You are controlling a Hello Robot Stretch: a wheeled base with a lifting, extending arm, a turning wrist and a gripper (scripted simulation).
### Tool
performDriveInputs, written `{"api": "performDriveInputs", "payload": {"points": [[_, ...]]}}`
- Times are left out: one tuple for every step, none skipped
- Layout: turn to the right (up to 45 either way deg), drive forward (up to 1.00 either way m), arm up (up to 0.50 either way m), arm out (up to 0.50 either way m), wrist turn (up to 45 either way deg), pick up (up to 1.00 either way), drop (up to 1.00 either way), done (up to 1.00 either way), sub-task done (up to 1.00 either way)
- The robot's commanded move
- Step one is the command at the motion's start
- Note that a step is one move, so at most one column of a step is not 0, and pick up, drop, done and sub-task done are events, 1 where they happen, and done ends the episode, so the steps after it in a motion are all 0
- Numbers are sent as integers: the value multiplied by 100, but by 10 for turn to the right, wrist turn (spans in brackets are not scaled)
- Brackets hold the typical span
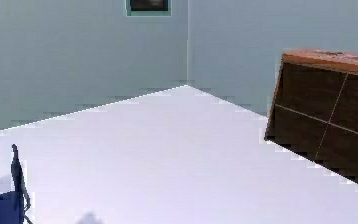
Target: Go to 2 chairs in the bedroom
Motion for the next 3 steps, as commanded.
{"api": "performDriveInputs", "payload": {"points": [[-450, 0, 0, 0, 0, 0, 0, 0, 0], [-90, 0, 0, 0, 0, 0, 0, 0, 0], [0, 0, 0, 0, 0, 0, 0, 100, 0]]}}
